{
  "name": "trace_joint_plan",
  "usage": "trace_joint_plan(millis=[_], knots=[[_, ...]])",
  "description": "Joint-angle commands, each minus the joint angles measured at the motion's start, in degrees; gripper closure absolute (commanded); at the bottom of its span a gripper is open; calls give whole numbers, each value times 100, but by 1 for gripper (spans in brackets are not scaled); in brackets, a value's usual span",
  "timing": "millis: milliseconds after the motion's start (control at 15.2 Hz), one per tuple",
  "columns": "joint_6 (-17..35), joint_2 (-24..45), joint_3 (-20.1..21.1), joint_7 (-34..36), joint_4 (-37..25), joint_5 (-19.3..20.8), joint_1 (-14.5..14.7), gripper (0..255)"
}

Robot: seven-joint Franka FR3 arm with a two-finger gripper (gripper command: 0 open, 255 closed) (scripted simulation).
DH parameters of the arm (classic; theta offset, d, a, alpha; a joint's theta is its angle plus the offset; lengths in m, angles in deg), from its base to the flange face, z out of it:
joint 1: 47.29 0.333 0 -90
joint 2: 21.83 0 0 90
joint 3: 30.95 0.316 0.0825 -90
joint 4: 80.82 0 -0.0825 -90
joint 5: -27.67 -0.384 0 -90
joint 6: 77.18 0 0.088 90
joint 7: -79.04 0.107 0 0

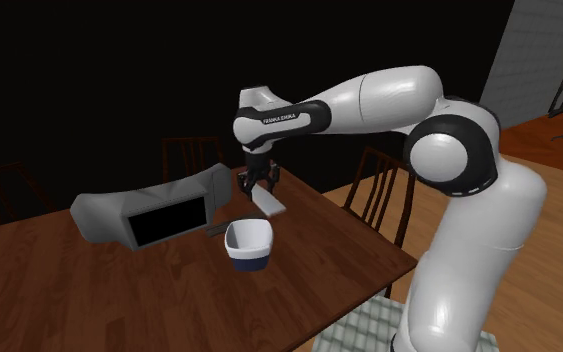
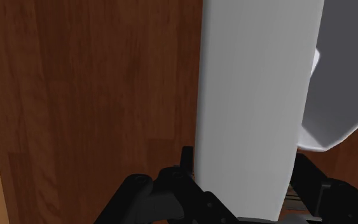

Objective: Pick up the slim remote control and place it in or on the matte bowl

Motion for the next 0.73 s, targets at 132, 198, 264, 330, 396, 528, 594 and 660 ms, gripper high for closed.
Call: trace_joint_plan(millis=[132,198,264,330,396,528,594,660], knots=[[21,-357,308,590,377,36,259,255],[26,-421,386,728,448,35,321,255],[31,-480,464,866,512,31,381,255],[34,-531,541,1001,568,24,441,255],[110,-522,541,1000,635,24,439,255],[263,-499,540,999,766,22,437,255],[340,-486,539,999,829,22,437,255],[416,-471,538,998,891,21,436,255]])
